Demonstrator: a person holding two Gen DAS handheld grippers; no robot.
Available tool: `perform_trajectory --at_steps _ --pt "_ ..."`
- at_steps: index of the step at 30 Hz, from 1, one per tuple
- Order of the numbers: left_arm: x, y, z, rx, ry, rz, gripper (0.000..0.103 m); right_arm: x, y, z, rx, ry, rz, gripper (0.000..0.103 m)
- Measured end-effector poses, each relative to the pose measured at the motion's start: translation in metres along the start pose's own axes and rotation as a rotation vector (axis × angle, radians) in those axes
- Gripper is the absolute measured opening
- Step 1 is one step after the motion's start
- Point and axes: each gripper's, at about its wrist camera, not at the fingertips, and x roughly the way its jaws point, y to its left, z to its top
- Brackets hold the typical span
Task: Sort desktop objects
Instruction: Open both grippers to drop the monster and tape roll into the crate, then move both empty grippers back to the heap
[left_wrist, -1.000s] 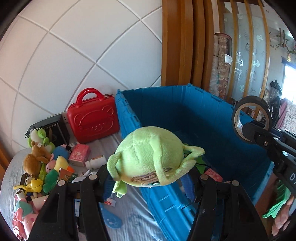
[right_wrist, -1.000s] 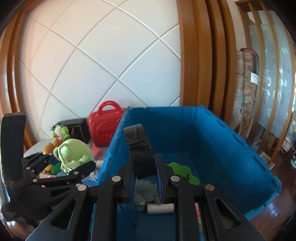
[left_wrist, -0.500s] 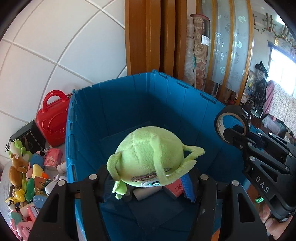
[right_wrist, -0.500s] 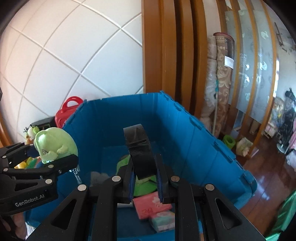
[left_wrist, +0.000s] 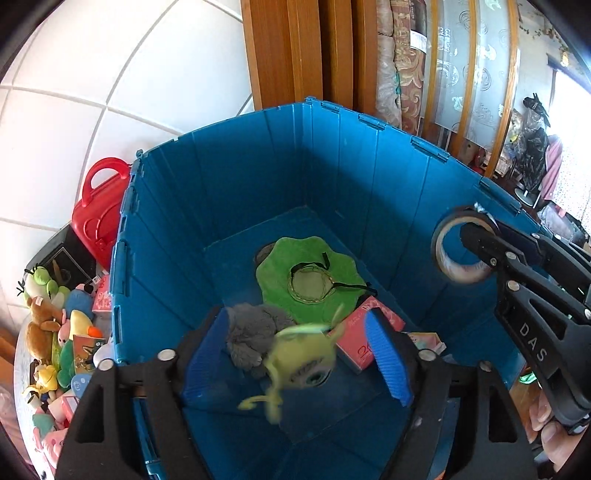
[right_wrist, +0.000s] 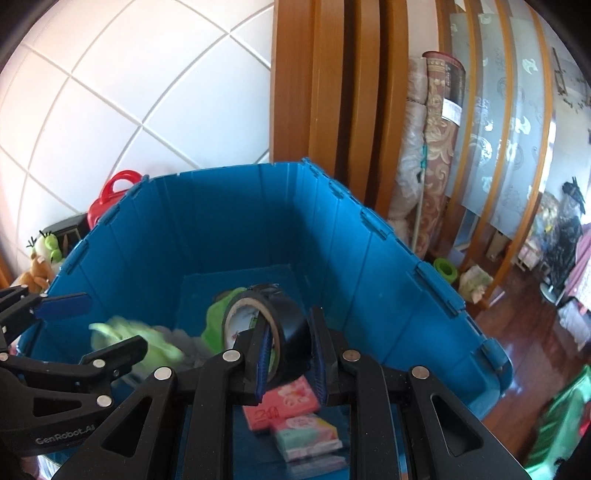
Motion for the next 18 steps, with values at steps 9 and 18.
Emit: perform_trajectory --at_steps 9,18 --pt "-0.008 0.002 -0.013 0.012 0.035 -0.023 0.082 -0.004 0.002 -0.002 -0.016 0.027 -0.048 0.103" --pt "-0.021 0.003 -0.025 0.033 0.047 -0.034 0.082 -0.009 0.0 -0.007 0.003 0.092 -0.076 0.103"
